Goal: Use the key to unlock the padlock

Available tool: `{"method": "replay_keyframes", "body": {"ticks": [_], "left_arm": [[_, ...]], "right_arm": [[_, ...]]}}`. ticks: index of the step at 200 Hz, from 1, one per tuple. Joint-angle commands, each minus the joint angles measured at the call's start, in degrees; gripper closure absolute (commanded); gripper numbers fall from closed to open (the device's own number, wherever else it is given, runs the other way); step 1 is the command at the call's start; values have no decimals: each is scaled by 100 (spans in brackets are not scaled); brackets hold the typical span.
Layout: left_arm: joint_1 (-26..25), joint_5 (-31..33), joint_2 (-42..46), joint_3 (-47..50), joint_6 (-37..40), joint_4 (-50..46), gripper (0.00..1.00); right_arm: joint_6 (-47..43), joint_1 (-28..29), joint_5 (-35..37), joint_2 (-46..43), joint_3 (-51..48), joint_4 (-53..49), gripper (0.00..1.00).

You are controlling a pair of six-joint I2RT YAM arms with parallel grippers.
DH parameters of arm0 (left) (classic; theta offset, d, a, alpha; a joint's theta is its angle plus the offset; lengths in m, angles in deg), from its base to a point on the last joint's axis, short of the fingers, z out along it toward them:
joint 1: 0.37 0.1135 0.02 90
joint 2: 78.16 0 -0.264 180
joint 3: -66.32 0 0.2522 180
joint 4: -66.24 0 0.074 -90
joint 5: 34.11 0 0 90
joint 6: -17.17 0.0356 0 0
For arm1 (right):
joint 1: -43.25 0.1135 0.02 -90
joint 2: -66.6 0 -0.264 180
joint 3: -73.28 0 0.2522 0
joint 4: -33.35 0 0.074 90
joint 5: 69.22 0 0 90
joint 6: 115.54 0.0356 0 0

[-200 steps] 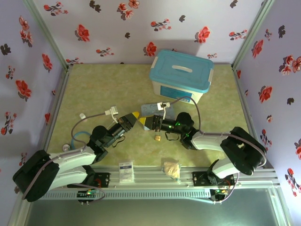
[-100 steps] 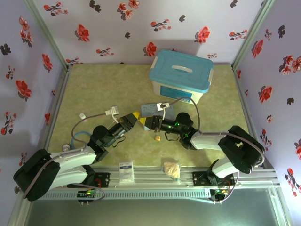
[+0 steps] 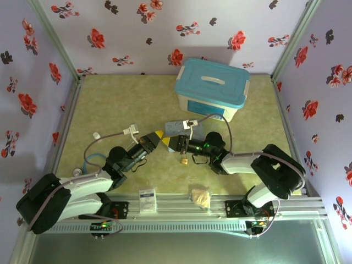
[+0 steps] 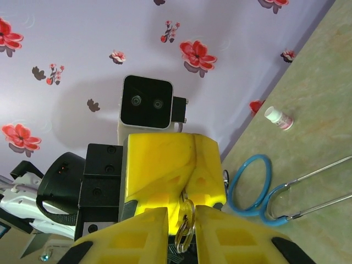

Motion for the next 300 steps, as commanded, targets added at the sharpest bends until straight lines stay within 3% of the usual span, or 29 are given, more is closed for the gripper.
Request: {"method": "replay_keyframes", "body": {"ticks": [1,31,50,63,89,125,149,182,211,254,300], "left_arm": [[-3,104,-25,-105,-58,162,100],[-11,114,-39,-97,-76,157,100],[-4,231,0,-45,-41,153,99],[12,410,73,42,-24,93,58],[84,794,425,117,-54,-532,28],[102,799,968,-526,277,-2879,28],[99,840,947,-1141,530,-4632,27],[13,652,385,-1259,656,-4725,28],[-385,742,-341,-2092,1237,-5773,31],[-699,372,-1441,-2319,1077,-4944,42],[-1071,341,-2211,-2572,1282,-4737,45]], "right_arm": [[101,-25,0,129,-79,505,80],[180,-32,19,218,-76,735,96],[157,-62,69,124,-96,615,100],[106,-101,99,7,-129,426,100],[-283,-142,215,-402,-173,-563,100],[-675,-146,430,-914,-229,-1734,100],[-1186,-147,866,-1347,-73,-3482,100],[-1684,-184,1783,-1959,119,-5799,100],[-1714,-288,2418,-2446,62,-7025,100],[-1981,-409,3048,-2867,100,-8021,100],[-2100,-524,3328,-2941,132,-8446,100]]}}
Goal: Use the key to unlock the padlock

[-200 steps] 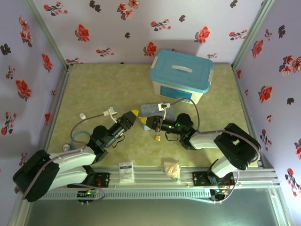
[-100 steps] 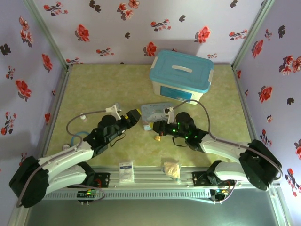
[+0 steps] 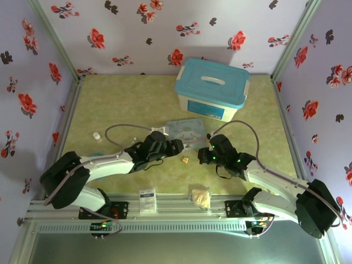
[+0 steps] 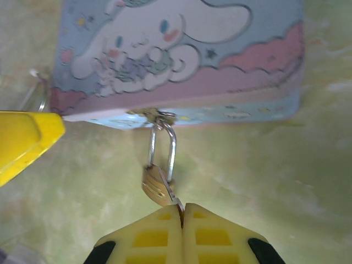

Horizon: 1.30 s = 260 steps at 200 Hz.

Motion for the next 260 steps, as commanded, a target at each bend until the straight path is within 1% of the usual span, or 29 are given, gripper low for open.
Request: {"method": "replay_keyframes", "body": {"ticks": [1,21,52,59,72,83,99,119,140,171,190,212,227,247,260], "left_arm": [[-210,-109,-385,-110,232,138,45],[-258,-173,-587,-63,210,297,45],[-273,255,-336,141,169,223,43],[-269,224,-391,131,177,297,42],[-308,-42,-641,17,303,515,41],[-376,-62,-843,-131,432,518,39],[-388,-59,-1075,-270,554,436,40],[-404,100,-1209,-312,580,320,42],[-464,142,-1368,-388,701,261,48],[-510,48,-1738,-493,731,351,50],[-511,30,-1861,-502,721,460,55],[-559,4,-1944,-592,775,430,57],[-585,-42,-1992,-621,767,460,66],[-605,-97,-2047,-621,690,572,69],[-624,-98,-2063,-630,631,605,73]], "right_arm": [[-183,-54,388,-133,145,-471,100],[-177,-54,385,-338,63,-294,100],[-253,-78,524,-334,115,-399,100],[-256,-89,479,-291,115,-379,100],[-235,-100,453,-178,127,-377,100],[-210,-99,447,-115,132,-407,100],[-150,-98,472,-155,77,-441,100],[-56,-98,532,-406,-87,-451,100],[-10,-98,578,-588,-222,-498,100],[26,-102,589,-590,-297,-483,100],[56,-98,588,-561,-321,-422,100],[82,-98,614,-511,-362,-353,100],[126,-98,623,-485,-401,-291,100],[199,-104,615,-475,-486,-197,100],[257,-98,581,-476,-549,-139,100]]}}
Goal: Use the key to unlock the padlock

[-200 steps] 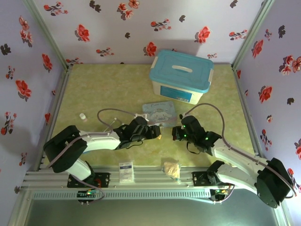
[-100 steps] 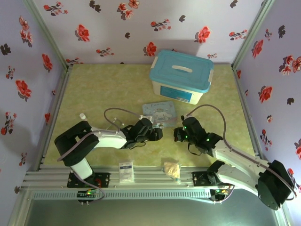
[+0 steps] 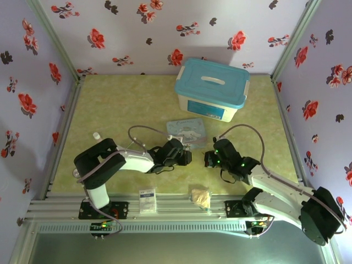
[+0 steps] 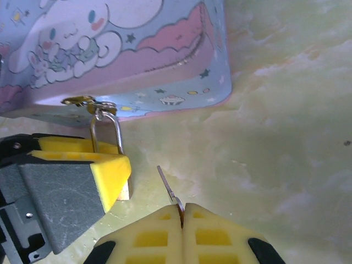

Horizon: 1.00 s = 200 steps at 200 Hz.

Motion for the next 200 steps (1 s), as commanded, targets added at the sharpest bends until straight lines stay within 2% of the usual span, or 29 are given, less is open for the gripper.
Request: {"method": "replay_keyframes", "body": {"ticks": [1,37,47,64,115,147,176,200], "left_arm": [[-102,-110,-160,-90,-21,70,73],[-164,-71,-157,-173,-165,106,77],[-173,-57,-164,-195,-248,99,84],[-186,74,-181,-200,-454,139,89],[-191,405,5,191,-1327,1201,100],[-166,631,-13,485,-1976,2157,100],[-137,765,-59,673,-2375,2723,100],[-151,973,21,801,-2519,2917,100]], "right_arm": [[194,-43,77,23,-167,193,100],[574,-43,-503,90,-352,482,100],[771,-43,-706,93,-410,557,100],[1130,-43,-943,-4,-584,748,100],[1851,-43,-1496,-88,-1035,1321,100],[2065,-46,-1809,167,-1123,1886,100],[2340,-140,-2066,371,-1355,2705,100],[2397,-373,-2183,381,-1441,2849,100]]}}
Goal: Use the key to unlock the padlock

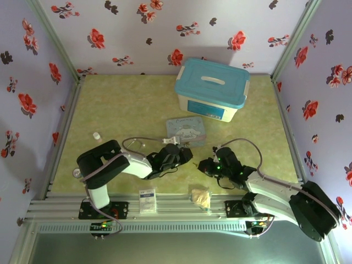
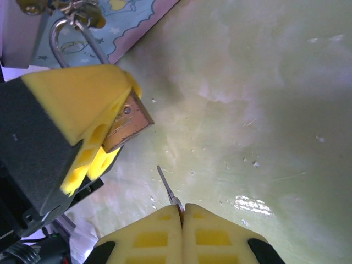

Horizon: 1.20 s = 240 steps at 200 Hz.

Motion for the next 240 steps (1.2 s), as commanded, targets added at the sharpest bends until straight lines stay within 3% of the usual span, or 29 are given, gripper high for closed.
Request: {"method": "replay_keyframes", "body": {"ticks": [1,52,102,240], "left_arm": [[6,459,132,124,-397,796,100],[-50,782,47,355,-882,1244,100],[-70,929,-356,492,-1357,2059,100],[-99,1177,-492,590,-1849,2371,100]], "right_arm": [[242,-209,-261,13,-131,525,100],[188,-274,-437,-107,18,482,100],[626,-295,-789,565,-20,1641,100],[672,-582,-952,787,128,1795,100]]}}
